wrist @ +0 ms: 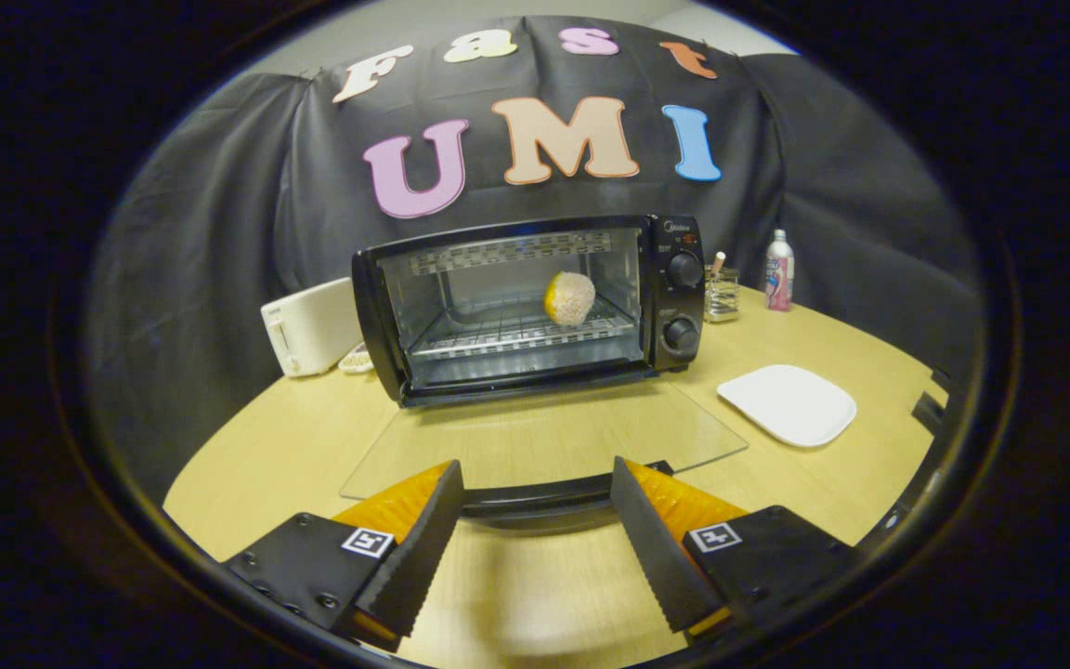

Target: Open the toaster oven, put the food inside, and close the toaster oven door.

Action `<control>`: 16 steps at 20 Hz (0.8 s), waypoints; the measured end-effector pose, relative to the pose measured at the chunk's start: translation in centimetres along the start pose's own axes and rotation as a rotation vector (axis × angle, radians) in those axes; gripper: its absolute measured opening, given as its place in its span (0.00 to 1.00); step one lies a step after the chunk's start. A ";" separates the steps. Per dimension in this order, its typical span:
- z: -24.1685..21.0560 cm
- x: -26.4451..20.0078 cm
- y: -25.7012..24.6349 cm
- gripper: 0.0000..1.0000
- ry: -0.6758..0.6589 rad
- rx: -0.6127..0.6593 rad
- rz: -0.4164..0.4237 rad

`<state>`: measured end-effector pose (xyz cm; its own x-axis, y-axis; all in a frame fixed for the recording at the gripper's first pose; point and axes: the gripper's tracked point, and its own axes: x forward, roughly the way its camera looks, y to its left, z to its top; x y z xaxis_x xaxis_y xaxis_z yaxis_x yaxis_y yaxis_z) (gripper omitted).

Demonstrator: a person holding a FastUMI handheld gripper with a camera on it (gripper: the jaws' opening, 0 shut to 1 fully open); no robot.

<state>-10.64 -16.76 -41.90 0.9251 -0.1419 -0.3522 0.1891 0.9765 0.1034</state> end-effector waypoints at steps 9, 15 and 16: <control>-2.4 -0.5 -0.3 0.98 0.036 -0.018 -0.009; -1.8 -0.2 0.6 0.98 0.026 -0.019 0.047; -1.1 -0.3 0.5 0.98 0.004 -0.015 0.047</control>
<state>-11.19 -16.03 -42.73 0.9316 -0.0953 -0.3507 0.1405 0.9844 0.1056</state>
